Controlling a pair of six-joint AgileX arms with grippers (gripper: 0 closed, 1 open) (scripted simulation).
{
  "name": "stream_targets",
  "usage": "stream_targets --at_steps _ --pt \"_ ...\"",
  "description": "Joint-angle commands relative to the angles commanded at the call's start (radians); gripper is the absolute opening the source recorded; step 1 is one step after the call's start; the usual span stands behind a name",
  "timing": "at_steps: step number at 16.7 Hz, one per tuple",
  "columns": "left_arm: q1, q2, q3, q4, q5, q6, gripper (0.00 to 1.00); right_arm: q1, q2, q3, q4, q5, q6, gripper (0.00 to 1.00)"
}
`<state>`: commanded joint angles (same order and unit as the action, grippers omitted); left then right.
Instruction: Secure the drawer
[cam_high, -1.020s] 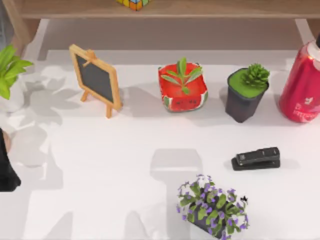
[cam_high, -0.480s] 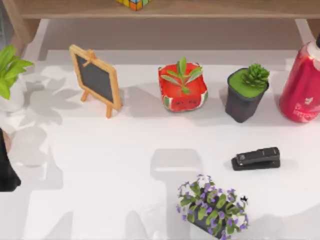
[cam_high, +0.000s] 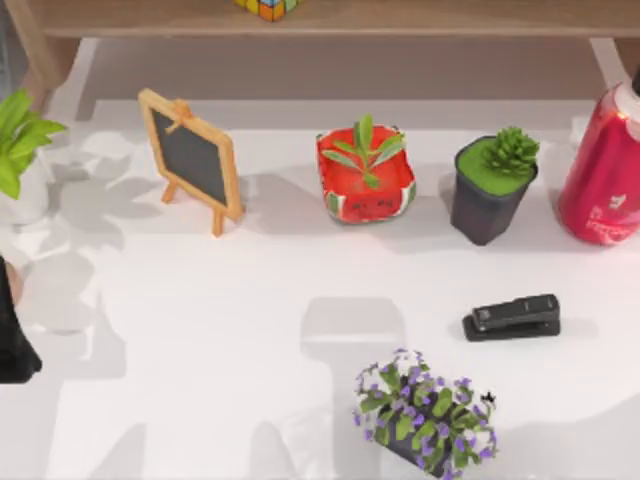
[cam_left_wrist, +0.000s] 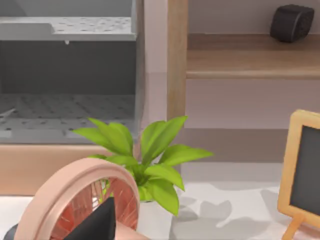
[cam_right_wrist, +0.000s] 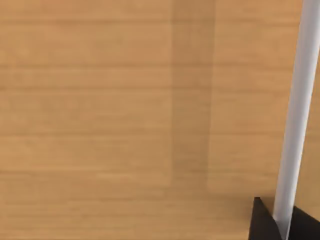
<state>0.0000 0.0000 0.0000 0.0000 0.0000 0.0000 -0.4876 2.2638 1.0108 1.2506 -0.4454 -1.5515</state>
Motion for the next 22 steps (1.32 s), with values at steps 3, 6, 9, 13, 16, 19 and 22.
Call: stream_targets --at_steps 3,6,9,13,16,19,22 --pt "0.000 0.000 0.000 0.000 0.000 0.000 1.00 0.024 0.047 0.102 -0.055 0.021 0.000 0.00" --pt "0.000 0.000 0.000 0.000 0.000 0.000 1.00 0.046 0.092 0.208 -0.114 0.047 0.000 0.00" --pt "0.000 0.000 0.000 0.000 0.000 0.000 1.00 0.054 0.108 0.243 -0.137 0.058 0.000 0.00" --pt "0.000 0.000 0.000 0.000 0.000 0.000 1.00 0.054 0.108 0.243 -0.137 0.058 0.000 0.08" --pt "0.000 0.000 0.000 0.000 0.000 0.000 1.00 0.054 0.108 0.243 -0.137 0.058 0.000 0.30" --pt "0.000 0.000 0.000 0.000 0.000 0.000 1.00 0.054 0.108 0.243 -0.137 0.058 0.000 0.53" --pt "0.000 0.000 0.000 0.000 0.000 0.000 1.00 0.054 0.108 0.243 -0.137 0.058 0.000 0.75"
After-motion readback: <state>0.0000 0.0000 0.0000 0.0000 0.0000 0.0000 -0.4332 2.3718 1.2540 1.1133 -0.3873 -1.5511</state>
